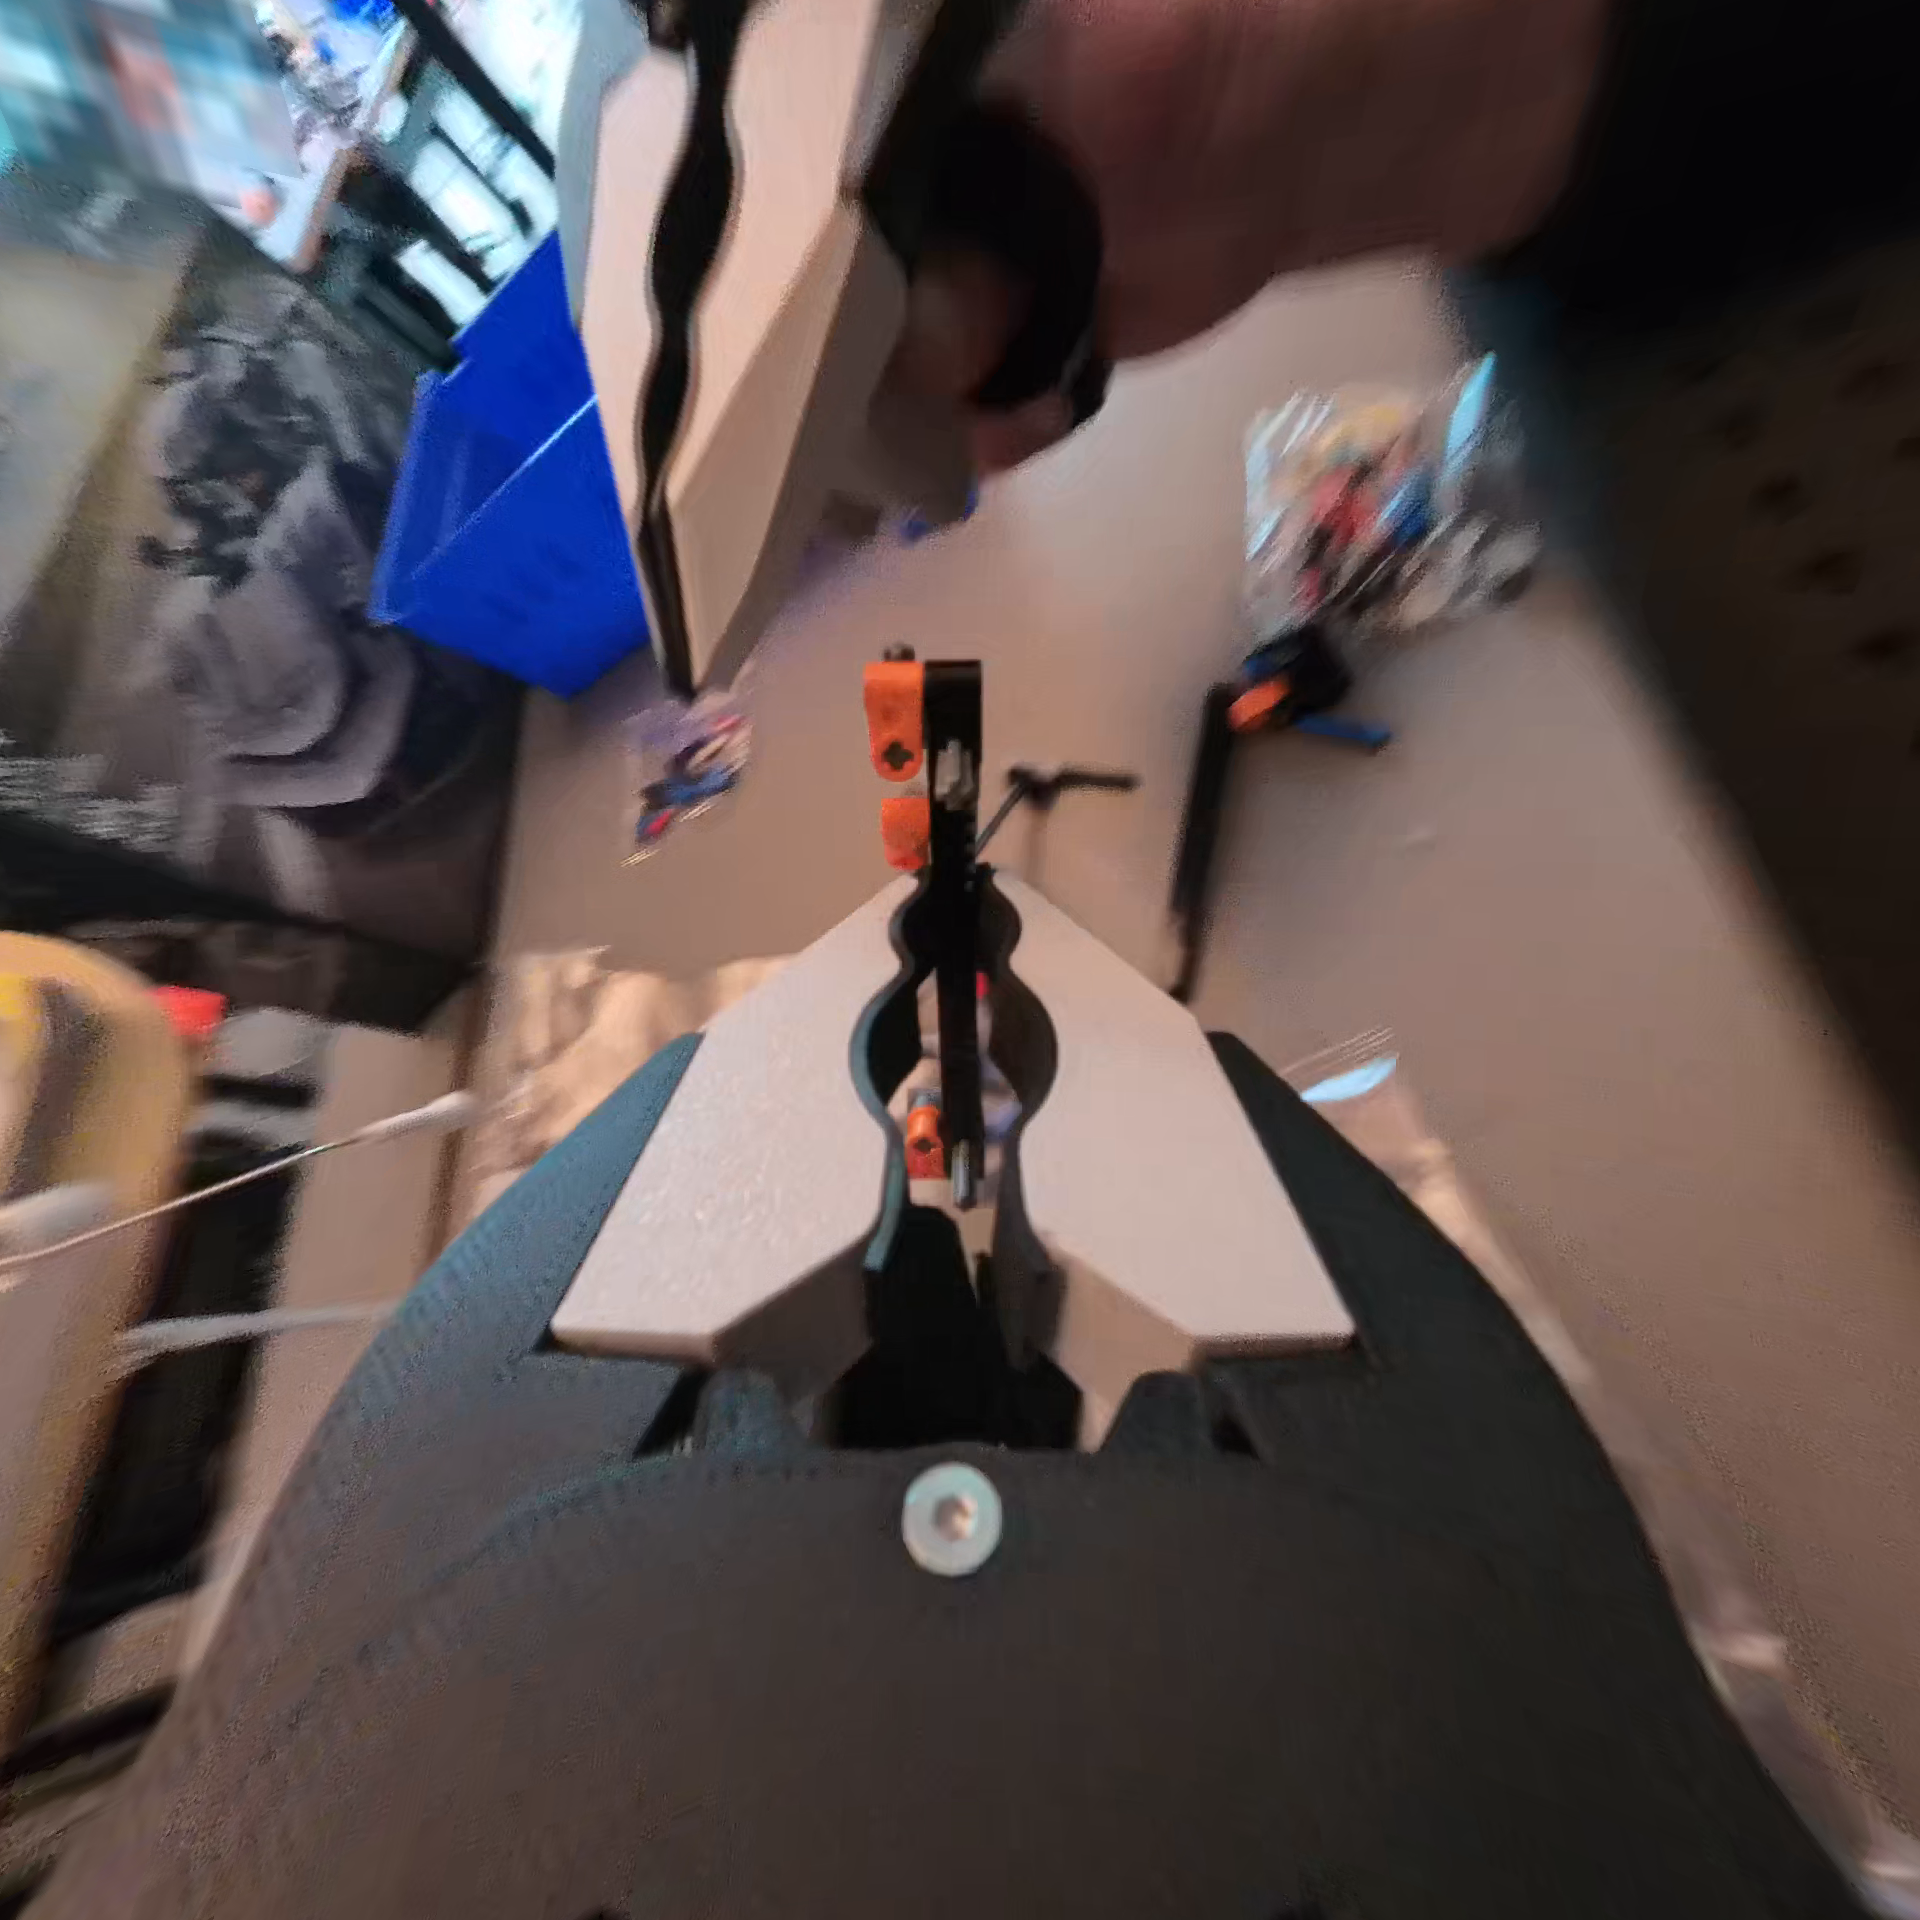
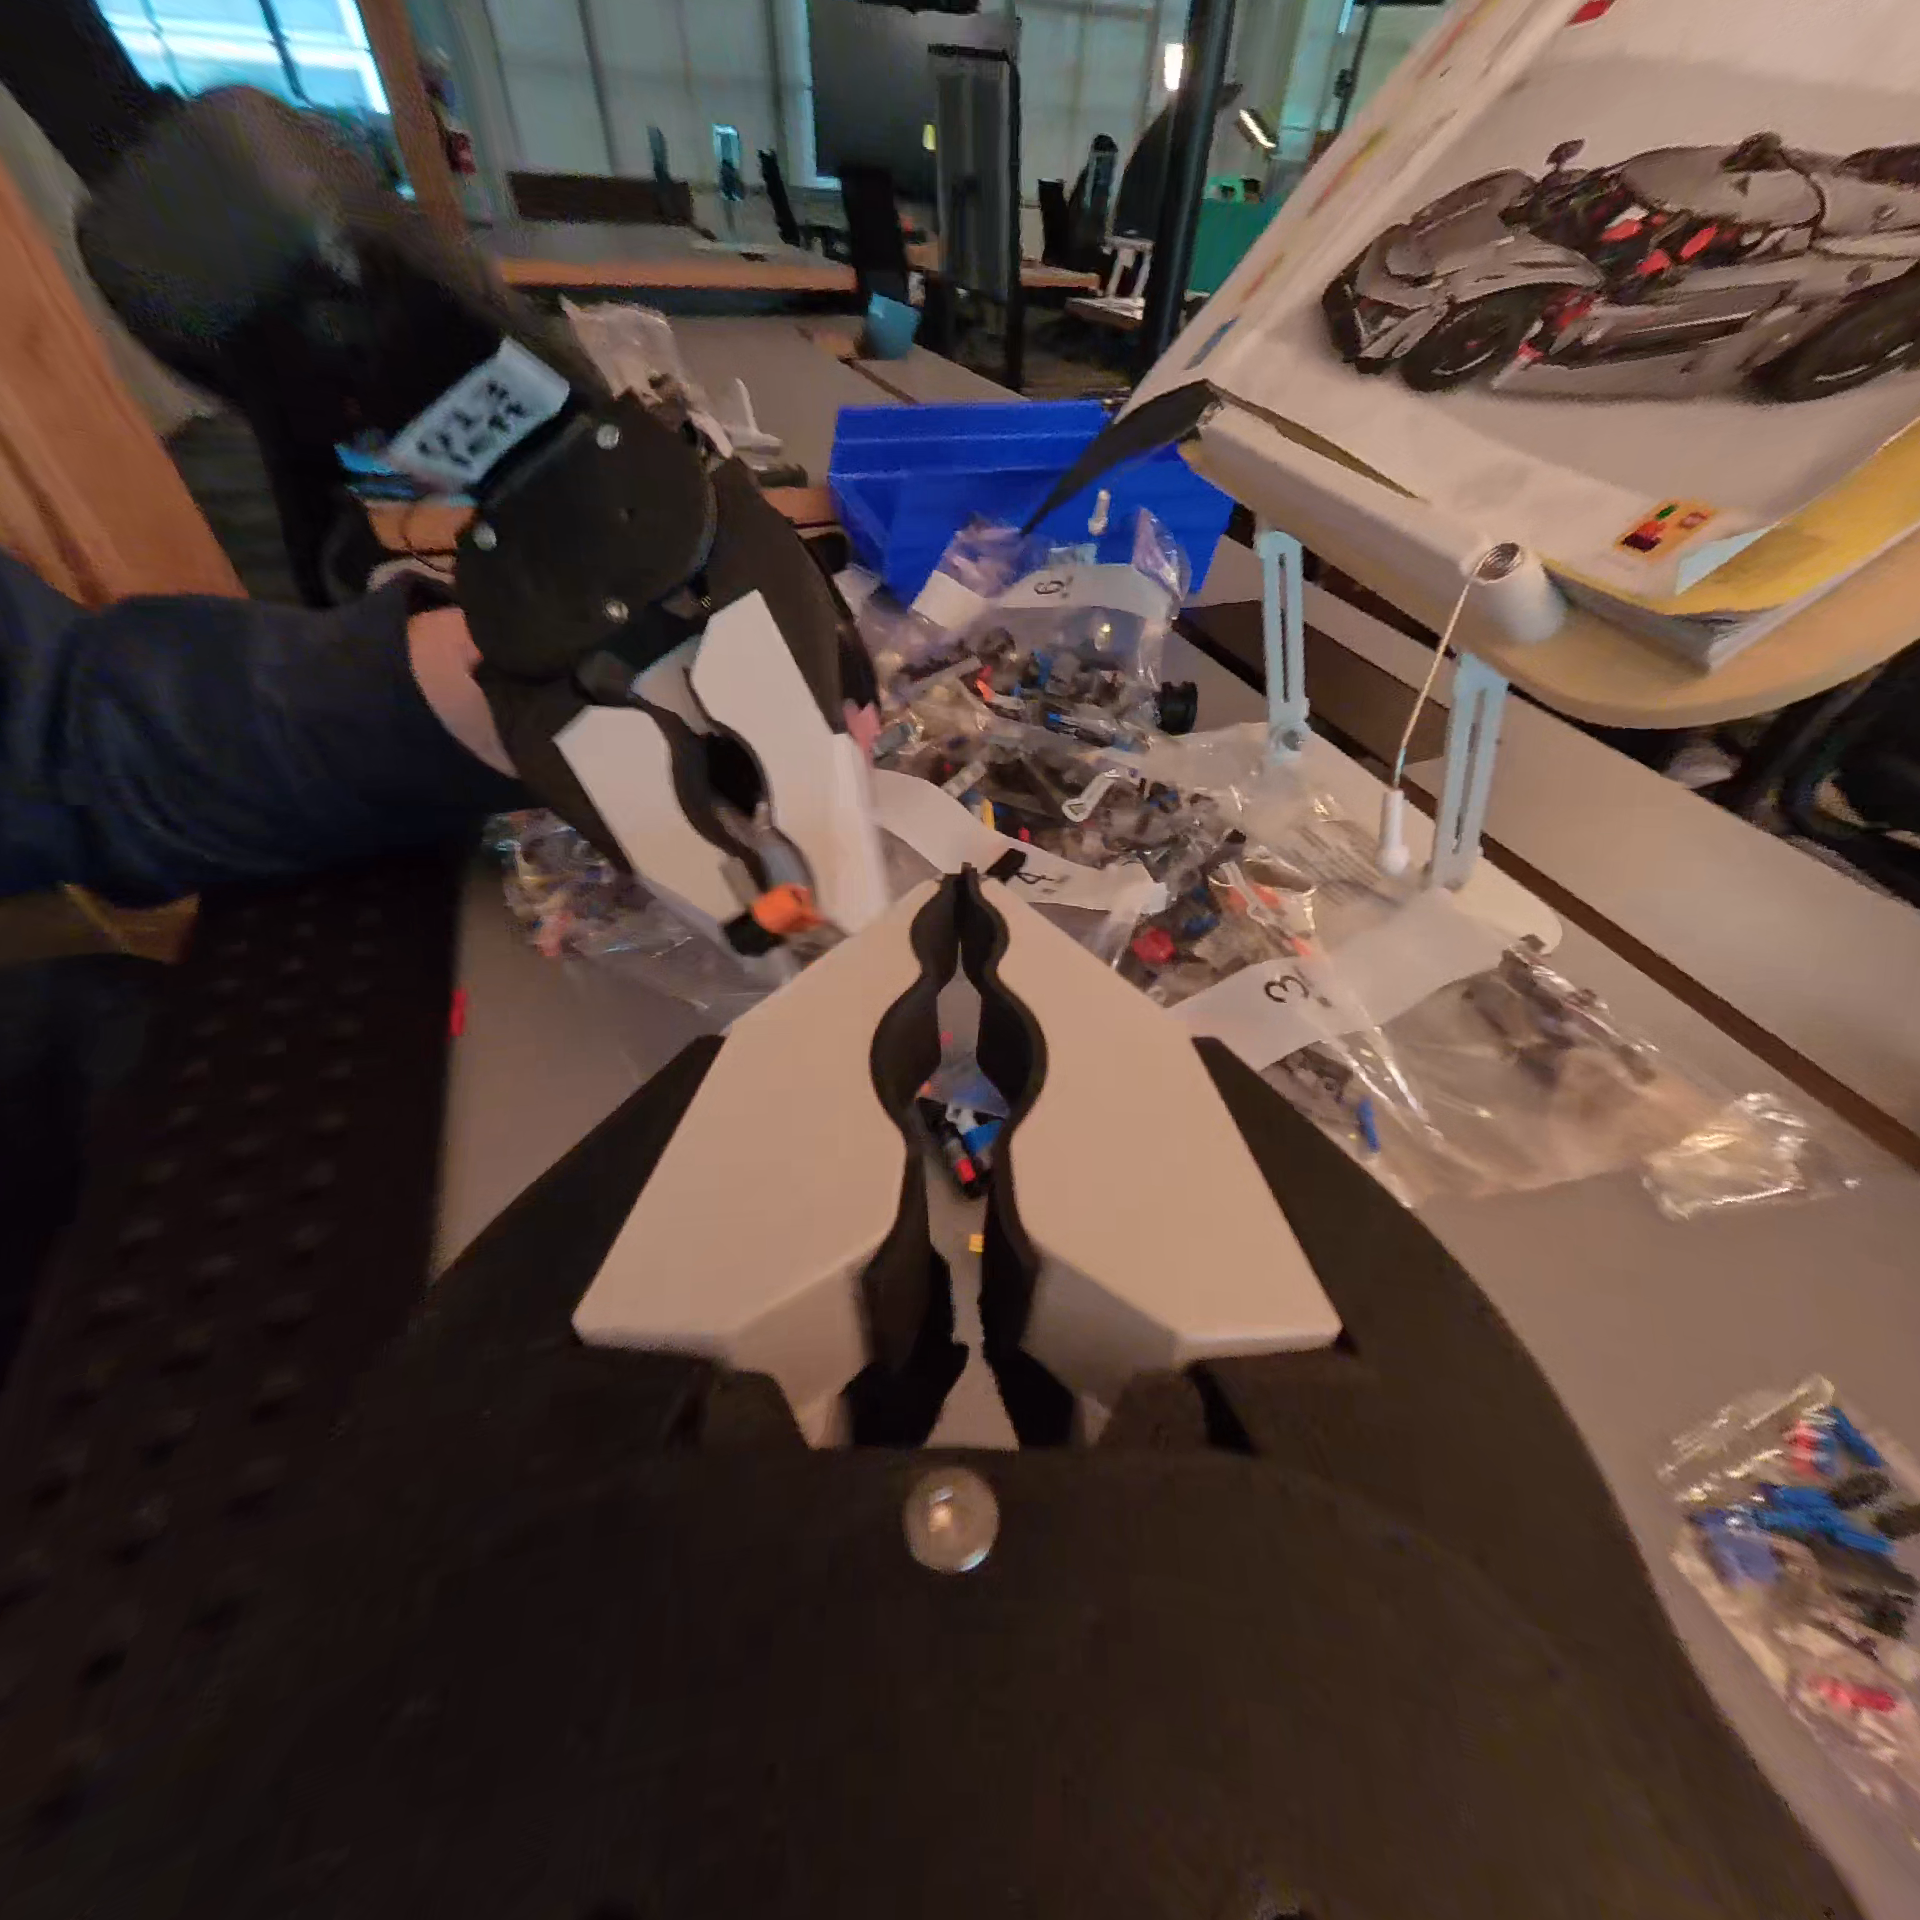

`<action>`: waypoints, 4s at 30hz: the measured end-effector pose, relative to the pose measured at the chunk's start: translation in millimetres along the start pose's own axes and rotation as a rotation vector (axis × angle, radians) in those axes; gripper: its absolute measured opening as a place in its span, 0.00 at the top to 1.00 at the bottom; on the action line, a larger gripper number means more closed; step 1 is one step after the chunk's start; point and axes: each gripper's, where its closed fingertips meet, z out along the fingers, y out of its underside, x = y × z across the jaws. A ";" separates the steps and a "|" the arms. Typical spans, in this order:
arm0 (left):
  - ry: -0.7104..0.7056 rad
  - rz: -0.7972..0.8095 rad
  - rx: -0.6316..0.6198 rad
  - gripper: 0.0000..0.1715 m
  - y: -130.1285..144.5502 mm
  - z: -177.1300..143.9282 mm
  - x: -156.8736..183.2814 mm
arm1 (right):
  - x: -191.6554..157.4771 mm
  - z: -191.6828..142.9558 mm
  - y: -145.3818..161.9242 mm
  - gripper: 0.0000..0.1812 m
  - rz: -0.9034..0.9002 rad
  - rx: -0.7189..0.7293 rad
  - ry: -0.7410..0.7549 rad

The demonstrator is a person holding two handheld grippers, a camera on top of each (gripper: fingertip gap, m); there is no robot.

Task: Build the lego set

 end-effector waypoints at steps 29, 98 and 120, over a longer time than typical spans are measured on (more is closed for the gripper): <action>-0.388 0.388 -0.341 0.96 35.1 21.0 -39.7 | 13.8 9.3 40.4 0.98 0.039 -0.217 0.071; 0.206 -0.455 0.302 0.97 0.6 4.6 -6.1 | 5.9 2.5 50.9 0.89 0.243 -0.182 -0.148; 0.489 -0.724 0.510 0.96 -27.1 -13.6 -1.6 | -22.1 19.7 33.4 0.75 -0.122 -0.161 -0.111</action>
